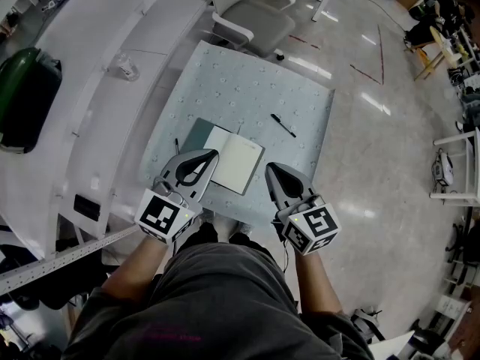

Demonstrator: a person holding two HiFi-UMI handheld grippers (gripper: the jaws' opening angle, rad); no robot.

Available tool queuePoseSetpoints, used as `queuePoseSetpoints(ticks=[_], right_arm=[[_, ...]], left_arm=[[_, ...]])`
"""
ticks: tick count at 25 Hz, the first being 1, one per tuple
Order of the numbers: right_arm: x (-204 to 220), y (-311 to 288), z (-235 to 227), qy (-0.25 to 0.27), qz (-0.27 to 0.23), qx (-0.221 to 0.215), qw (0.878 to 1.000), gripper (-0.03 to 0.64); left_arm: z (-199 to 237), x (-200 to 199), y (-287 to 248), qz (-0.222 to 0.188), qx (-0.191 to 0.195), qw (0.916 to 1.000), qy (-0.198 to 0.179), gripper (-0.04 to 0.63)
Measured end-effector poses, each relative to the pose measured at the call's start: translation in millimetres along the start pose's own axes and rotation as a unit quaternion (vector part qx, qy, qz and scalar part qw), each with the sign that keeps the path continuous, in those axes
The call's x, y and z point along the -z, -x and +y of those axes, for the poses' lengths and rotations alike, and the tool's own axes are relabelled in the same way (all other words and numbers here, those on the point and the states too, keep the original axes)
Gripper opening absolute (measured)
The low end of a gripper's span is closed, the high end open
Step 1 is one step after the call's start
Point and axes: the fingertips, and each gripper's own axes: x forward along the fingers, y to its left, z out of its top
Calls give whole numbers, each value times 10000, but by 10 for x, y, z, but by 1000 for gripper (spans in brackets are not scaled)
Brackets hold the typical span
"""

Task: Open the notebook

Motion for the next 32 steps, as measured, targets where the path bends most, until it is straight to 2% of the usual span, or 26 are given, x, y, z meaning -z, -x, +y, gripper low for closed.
queuePoseSetpoints(ticks=[32], right_arm=[[141, 154, -30, 268, 266, -385, 9985, 3]], left_arm=[[-270, 145, -41, 134, -233, 9996, 106, 2]])
